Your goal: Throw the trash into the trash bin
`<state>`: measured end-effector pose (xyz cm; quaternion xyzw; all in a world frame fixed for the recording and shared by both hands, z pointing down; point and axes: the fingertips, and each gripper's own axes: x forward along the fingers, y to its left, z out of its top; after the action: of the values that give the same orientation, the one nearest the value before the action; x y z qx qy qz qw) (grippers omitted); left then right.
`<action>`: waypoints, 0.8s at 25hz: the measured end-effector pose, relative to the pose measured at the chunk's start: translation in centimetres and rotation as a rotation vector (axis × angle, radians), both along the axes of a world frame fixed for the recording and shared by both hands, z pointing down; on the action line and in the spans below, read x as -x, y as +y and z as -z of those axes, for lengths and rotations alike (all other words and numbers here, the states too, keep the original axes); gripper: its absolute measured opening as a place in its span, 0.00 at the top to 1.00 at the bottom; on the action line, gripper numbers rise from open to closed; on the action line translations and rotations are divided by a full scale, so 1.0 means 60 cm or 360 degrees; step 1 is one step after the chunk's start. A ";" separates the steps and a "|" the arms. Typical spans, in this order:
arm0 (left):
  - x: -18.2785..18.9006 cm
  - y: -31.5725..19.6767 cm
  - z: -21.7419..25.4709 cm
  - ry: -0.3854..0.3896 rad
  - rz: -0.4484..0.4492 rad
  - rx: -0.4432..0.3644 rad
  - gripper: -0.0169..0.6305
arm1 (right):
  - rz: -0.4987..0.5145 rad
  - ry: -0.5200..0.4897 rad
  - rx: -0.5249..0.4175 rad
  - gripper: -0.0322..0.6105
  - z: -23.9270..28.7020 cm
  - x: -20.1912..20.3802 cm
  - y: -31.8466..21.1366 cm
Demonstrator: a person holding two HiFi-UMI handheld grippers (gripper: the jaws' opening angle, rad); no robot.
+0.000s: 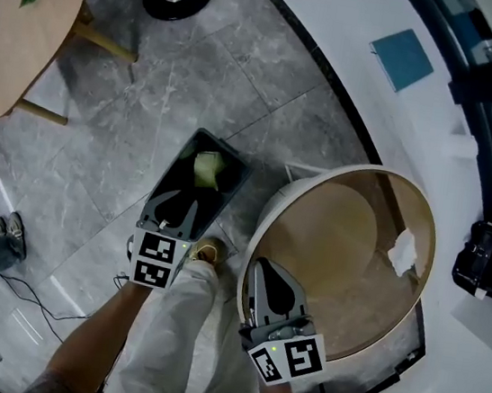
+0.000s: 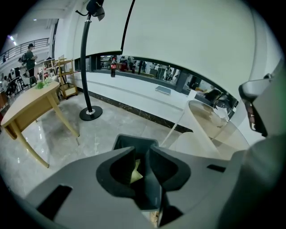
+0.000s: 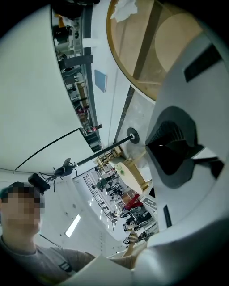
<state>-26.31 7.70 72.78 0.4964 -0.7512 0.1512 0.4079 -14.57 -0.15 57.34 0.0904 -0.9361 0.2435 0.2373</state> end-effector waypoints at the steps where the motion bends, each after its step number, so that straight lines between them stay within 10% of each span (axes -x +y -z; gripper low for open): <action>1: 0.000 -0.003 0.006 -0.0004 0.0007 -0.0011 0.82 | -0.0011 -0.0009 -0.0005 0.92 0.004 -0.001 -0.003; 20: -0.078 -0.116 0.104 -0.0017 0.0032 -0.0111 0.94 | -0.0146 -0.0027 -0.0044 0.92 0.044 -0.110 -0.120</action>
<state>-21.65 0.74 66.56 0.5019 -0.7632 0.1234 0.3878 -7.96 -7.33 54.71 0.1345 -0.9362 0.2420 0.2167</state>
